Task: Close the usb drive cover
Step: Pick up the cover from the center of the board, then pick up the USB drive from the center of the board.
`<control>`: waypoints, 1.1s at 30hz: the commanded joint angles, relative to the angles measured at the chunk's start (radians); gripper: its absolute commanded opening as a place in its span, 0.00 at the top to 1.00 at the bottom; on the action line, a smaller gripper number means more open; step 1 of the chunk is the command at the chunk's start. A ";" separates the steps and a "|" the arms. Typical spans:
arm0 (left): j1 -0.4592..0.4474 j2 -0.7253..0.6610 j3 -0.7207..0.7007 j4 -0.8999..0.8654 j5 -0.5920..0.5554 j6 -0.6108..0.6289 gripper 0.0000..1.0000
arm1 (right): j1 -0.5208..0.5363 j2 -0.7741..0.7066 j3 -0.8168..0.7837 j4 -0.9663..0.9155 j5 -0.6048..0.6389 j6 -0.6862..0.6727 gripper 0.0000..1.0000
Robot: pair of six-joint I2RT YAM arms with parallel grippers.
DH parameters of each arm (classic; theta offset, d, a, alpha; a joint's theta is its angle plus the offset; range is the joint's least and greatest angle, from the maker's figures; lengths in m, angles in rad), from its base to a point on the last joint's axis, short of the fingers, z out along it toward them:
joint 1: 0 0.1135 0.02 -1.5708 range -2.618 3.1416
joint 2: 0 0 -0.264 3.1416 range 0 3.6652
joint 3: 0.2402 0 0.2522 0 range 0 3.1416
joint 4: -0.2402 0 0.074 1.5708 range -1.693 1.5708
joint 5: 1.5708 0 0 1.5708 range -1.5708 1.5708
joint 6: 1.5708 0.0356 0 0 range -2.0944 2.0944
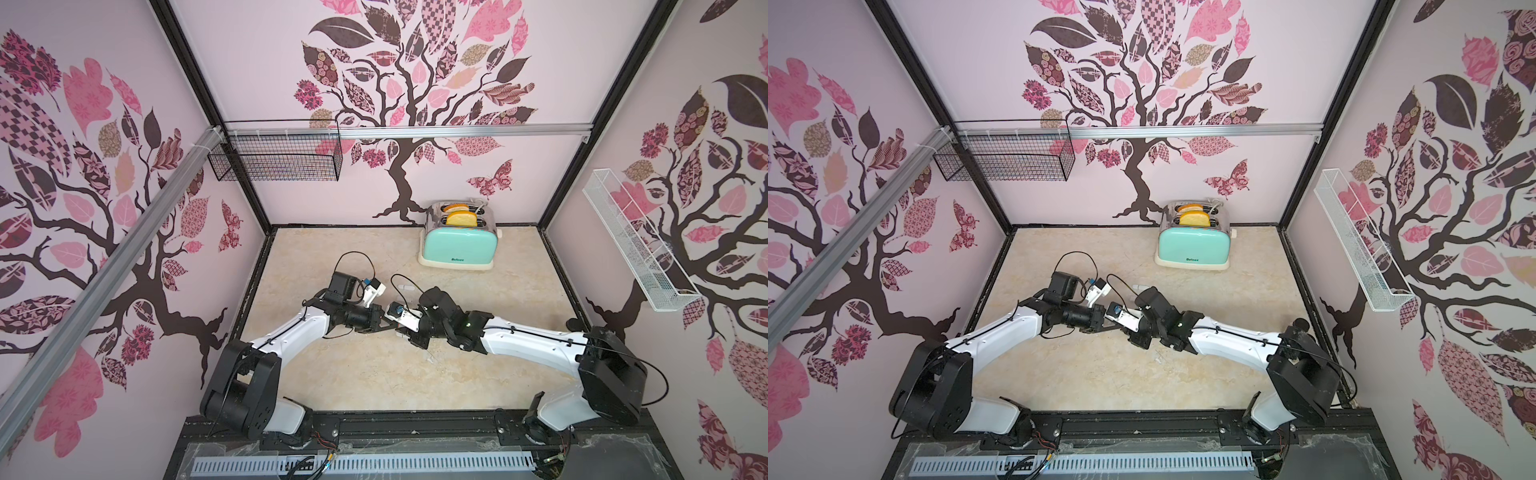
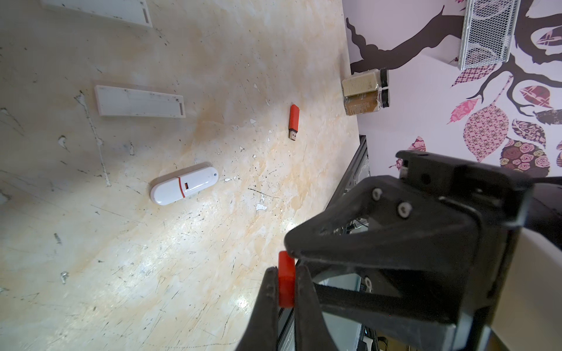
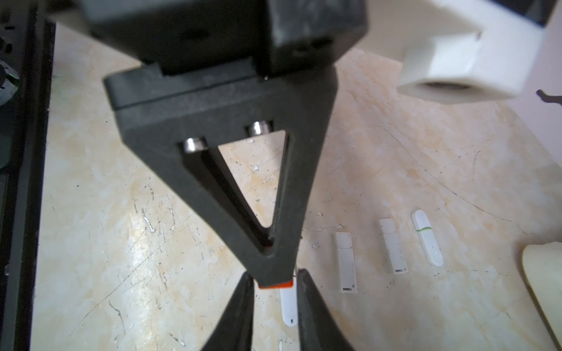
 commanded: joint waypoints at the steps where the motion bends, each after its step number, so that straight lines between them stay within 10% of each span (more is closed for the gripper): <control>1: -0.005 -0.012 0.022 -0.009 -0.012 0.032 1.00 | -0.008 -0.071 -0.037 -0.035 0.021 0.028 0.63; 7: -0.005 -0.002 0.042 -0.034 -0.018 0.041 1.00 | -0.101 -0.199 -0.127 -0.082 0.024 0.152 0.36; 10: -0.005 0.003 0.041 -0.026 -0.011 0.039 1.00 | -0.158 -0.269 -0.162 -0.100 0.006 0.203 0.01; 19: -0.005 0.011 0.061 -0.067 -0.010 0.067 1.00 | -0.189 -0.283 -0.101 -0.212 0.347 0.526 0.01; 33: -0.005 0.006 0.087 -0.110 -0.039 0.099 1.00 | -0.301 0.077 0.127 -0.446 0.163 0.740 0.01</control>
